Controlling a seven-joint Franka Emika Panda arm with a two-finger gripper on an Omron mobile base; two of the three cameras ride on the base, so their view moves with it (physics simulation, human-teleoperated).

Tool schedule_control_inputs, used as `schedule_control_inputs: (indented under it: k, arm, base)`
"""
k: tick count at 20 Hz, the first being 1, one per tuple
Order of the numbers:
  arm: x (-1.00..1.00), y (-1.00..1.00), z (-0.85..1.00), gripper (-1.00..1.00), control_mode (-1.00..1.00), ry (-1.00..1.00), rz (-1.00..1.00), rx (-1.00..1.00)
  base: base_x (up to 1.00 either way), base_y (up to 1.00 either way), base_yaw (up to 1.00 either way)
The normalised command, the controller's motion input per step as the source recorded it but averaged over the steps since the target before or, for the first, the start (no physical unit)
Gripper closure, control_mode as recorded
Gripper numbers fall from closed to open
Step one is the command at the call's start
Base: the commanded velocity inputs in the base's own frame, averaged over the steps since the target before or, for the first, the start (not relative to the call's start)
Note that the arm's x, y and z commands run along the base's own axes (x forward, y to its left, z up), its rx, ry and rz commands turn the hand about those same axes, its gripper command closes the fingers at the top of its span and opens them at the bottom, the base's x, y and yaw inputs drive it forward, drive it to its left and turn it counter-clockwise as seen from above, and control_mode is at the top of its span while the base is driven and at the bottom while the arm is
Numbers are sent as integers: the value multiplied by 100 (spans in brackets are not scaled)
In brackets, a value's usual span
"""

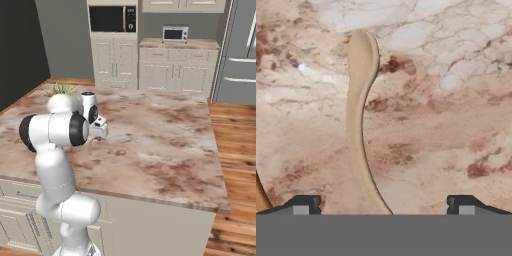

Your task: Organize the utensils by type. Pick up the wooden spoons from the counter and place them in the open cabinet. Then pick up the metallic utensils from the counter and place them in the open drawer.

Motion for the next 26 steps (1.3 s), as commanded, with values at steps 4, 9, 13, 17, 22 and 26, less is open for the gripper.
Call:
schedule_control_inputs:
  k: [4,9,13,17,22,26]
  arm:
    - [13,1,-28,-100,-100,3,-1,0]
    - [6,4,-23,-100,-100,2,-1,0]
    - [7,16,-13,-100,-100,0,0,0]
    - [10,10,-13,-100,-100,0,0,0]
    - [12,0,-26,-100,-100,0,0,0]
    - [12,0,-23,-100,-100,0,0,0]
  base:
    - [0,0,0]
    - [0,0,0]
    - [0,0,0]
    - [0,0,0]
    - [0,0,0]
    - [0,0,0]
